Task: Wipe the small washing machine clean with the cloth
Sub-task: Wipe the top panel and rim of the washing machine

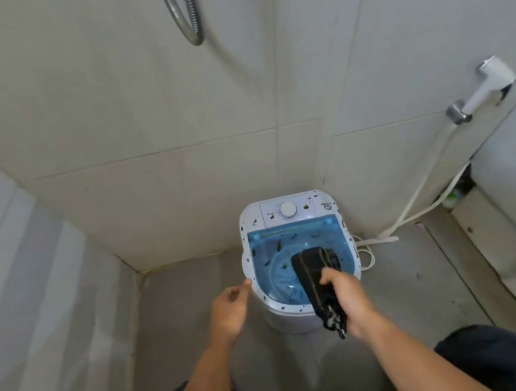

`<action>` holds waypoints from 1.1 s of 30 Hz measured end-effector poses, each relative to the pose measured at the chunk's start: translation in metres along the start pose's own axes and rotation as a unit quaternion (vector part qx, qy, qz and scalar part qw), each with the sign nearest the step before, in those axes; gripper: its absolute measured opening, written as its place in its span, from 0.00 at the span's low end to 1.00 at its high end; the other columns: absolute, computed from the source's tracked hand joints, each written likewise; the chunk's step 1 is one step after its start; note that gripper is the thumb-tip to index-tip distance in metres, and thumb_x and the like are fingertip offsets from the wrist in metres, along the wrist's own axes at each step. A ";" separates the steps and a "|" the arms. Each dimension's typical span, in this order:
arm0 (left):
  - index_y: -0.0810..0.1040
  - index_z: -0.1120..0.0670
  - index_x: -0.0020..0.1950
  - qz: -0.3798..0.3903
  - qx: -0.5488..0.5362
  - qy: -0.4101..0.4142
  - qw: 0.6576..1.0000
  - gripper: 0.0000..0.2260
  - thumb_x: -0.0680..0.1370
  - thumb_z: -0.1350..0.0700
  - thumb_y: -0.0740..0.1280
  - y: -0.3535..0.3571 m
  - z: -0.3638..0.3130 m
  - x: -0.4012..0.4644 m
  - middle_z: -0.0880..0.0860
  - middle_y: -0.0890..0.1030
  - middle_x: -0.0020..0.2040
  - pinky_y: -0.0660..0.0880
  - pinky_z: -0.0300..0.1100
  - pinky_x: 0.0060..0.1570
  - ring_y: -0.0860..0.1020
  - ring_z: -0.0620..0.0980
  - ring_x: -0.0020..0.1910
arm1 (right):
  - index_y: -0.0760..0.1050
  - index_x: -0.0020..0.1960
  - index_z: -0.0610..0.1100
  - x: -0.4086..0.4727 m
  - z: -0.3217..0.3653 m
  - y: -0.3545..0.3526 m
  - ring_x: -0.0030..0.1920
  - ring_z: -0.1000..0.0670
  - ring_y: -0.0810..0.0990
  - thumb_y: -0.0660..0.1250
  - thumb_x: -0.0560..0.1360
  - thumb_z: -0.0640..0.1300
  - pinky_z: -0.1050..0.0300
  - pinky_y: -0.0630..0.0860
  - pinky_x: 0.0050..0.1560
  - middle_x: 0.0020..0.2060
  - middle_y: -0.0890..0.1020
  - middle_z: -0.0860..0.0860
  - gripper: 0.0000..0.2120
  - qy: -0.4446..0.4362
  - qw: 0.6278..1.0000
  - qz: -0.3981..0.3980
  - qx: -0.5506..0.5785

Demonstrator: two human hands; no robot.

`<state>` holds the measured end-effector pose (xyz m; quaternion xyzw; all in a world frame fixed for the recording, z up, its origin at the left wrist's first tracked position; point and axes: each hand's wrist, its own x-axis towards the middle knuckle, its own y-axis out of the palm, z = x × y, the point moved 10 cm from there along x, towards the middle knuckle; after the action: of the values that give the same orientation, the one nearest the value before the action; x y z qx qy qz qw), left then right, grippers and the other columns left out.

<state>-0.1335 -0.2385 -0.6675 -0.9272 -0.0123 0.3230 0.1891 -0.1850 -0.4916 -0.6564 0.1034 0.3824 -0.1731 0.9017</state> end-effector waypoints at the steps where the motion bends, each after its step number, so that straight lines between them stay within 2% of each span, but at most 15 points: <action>1: 0.82 0.54 0.54 -0.012 -0.001 0.008 1.000 0.17 0.80 0.41 0.66 -0.002 -0.002 0.013 0.51 0.82 0.48 0.75 0.46 0.53 0.79 0.52 0.49 | 0.79 0.54 0.34 0.009 0.015 0.007 0.32 0.43 0.81 0.67 0.75 0.44 0.54 0.76 0.31 0.36 0.82 0.40 0.14 -0.014 1.000 0.007 -0.019; 3: 0.82 0.56 0.58 -0.026 -0.007 0.017 1.000 0.16 0.81 0.45 0.66 -0.004 -0.005 0.034 0.50 0.80 0.50 0.69 0.41 0.52 0.77 0.49 0.50 | 0.81 0.54 0.38 0.028 0.040 0.024 0.39 0.40 0.85 0.71 0.76 0.56 0.52 0.79 0.35 0.41 0.86 0.40 0.20 -0.028 0.998 0.020 -0.057; 5: 0.82 0.57 0.60 -0.032 -0.015 0.009 0.999 0.16 0.82 0.47 0.66 -0.006 -0.002 0.051 0.51 0.80 0.51 0.69 0.41 0.52 0.77 0.50 0.51 | 0.82 0.51 0.41 0.048 0.066 0.042 0.43 0.38 0.87 0.69 0.75 0.64 0.50 0.83 0.37 0.44 0.86 0.38 0.25 -0.057 0.991 0.009 -0.119; 8: 0.81 0.56 0.65 -0.029 -0.032 -0.025 0.999 0.18 0.82 0.47 0.66 -0.004 0.013 0.075 0.56 0.83 0.50 0.77 0.47 0.57 0.81 0.54 0.51 | 0.82 0.46 0.40 0.073 0.113 0.082 0.40 0.39 0.86 0.64 0.80 0.62 0.42 0.84 0.43 0.40 0.86 0.40 0.25 -0.175 0.949 -0.001 -0.262; 10: 0.81 0.55 0.65 -0.019 -0.073 -0.057 0.995 0.16 0.81 0.48 0.68 0.002 0.027 0.091 0.56 0.84 0.55 0.77 0.54 0.63 0.82 0.55 0.55 | 0.81 0.47 0.43 0.084 0.145 0.112 0.42 0.42 0.85 0.62 0.81 0.60 0.45 0.82 0.46 0.39 0.85 0.45 0.21 -0.270 0.882 -0.018 -0.385; 11: 0.82 0.55 0.63 -0.015 -0.085 -0.070 0.994 0.15 0.81 0.49 0.68 0.007 0.033 0.098 0.56 0.85 0.57 0.78 0.57 0.63 0.83 0.56 0.56 | 0.80 0.50 0.45 0.088 0.157 0.126 0.44 0.43 0.84 0.61 0.81 0.59 0.47 0.81 0.47 0.42 0.85 0.46 0.19 -0.307 0.845 -0.026 -0.437; 13: 0.84 0.55 0.59 0.003 -0.107 -0.073 0.992 0.11 0.81 0.51 0.68 0.018 0.034 0.105 0.57 0.87 0.53 0.81 0.57 0.58 0.85 0.58 0.53 | 0.79 0.55 0.46 0.098 0.173 0.153 0.48 0.41 0.82 0.62 0.81 0.58 0.49 0.79 0.47 0.46 0.85 0.45 0.16 -0.357 0.778 -0.026 -0.517; 16: 0.84 0.51 0.53 0.026 -0.154 -0.065 0.986 0.06 0.82 0.54 0.67 0.030 0.024 0.102 0.56 0.88 0.49 0.83 0.49 0.48 0.86 0.55 0.48 | 0.80 0.54 0.44 0.108 0.185 0.194 0.47 0.43 0.81 0.64 0.80 0.57 0.52 0.75 0.43 0.47 0.82 0.45 0.17 -0.390 0.694 -0.002 -0.605; 19: 0.85 0.52 0.54 0.020 -0.174 -0.059 0.983 0.06 0.82 0.57 0.68 0.034 0.026 0.108 0.54 0.88 0.47 0.84 0.53 0.51 0.86 0.54 0.46 | 0.79 0.59 0.45 0.112 0.175 0.220 0.48 0.42 0.80 0.65 0.80 0.58 0.52 0.71 0.41 0.52 0.76 0.45 0.18 -0.419 0.611 0.005 -0.671; 22: 0.85 0.57 0.56 0.016 -0.193 -0.062 0.979 0.08 0.81 0.58 0.68 0.034 0.031 0.113 0.55 0.87 0.45 0.83 0.53 0.51 0.86 0.54 0.45 | 0.78 0.62 0.44 0.122 0.130 0.230 0.49 0.39 0.80 0.66 0.80 0.51 0.49 0.70 0.39 0.55 0.73 0.43 0.15 -0.418 0.515 0.036 -0.748; 23: 0.86 0.57 0.57 0.020 -0.200 -0.064 0.978 0.08 0.81 0.58 0.69 0.035 0.032 0.114 0.55 0.88 0.47 0.84 0.52 0.51 0.86 0.55 0.47 | 0.78 0.62 0.44 0.126 0.123 0.230 0.48 0.39 0.80 0.67 0.80 0.48 0.50 0.70 0.38 0.55 0.73 0.43 0.14 -0.418 0.501 0.037 -0.757; 24: 0.85 0.56 0.57 0.027 -0.202 -0.064 0.977 0.08 0.81 0.58 0.69 0.036 0.032 0.113 0.56 0.88 0.48 0.84 0.51 0.51 0.86 0.56 0.48 | 0.78 0.61 0.43 0.127 0.123 0.230 0.48 0.39 0.80 0.67 0.80 0.47 0.50 0.69 0.37 0.54 0.73 0.44 0.13 -0.418 0.507 0.027 -0.754; 27: 0.85 0.55 0.60 0.037 -0.204 -0.063 0.976 0.09 0.81 0.56 0.69 0.036 0.032 0.114 0.55 0.88 0.52 0.84 0.50 0.51 0.86 0.55 0.52 | 0.78 0.60 0.42 0.121 0.137 0.227 0.47 0.39 0.81 0.65 0.81 0.50 0.50 0.71 0.38 0.53 0.75 0.43 0.13 -0.420 0.550 0.009 -0.722; 30: 0.84 0.53 0.61 0.057 -0.202 -0.060 0.976 0.09 0.82 0.56 0.67 0.038 0.032 0.113 0.52 0.87 0.52 0.83 0.45 0.47 0.85 0.50 0.50 | 0.78 0.62 0.44 0.109 0.121 0.225 0.47 0.40 0.81 0.65 0.81 0.50 0.51 0.70 0.37 0.53 0.74 0.44 0.14 -0.434 0.509 0.035 -0.743; 33: 0.84 0.51 0.60 0.073 -0.221 -0.063 0.971 0.10 0.83 0.58 0.66 0.039 0.032 0.113 0.49 0.87 0.50 0.81 0.41 0.43 0.85 0.44 0.46 | 0.77 0.63 0.45 0.098 0.109 0.219 0.49 0.41 0.80 0.65 0.81 0.49 0.51 0.69 0.38 0.54 0.75 0.44 0.13 -0.446 0.505 0.046 -0.737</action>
<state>-0.0671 -0.2475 -0.7723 -0.9224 -0.0280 0.3826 -0.0458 0.0356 -0.3483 -0.6407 -0.6721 -0.0863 0.1899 0.7105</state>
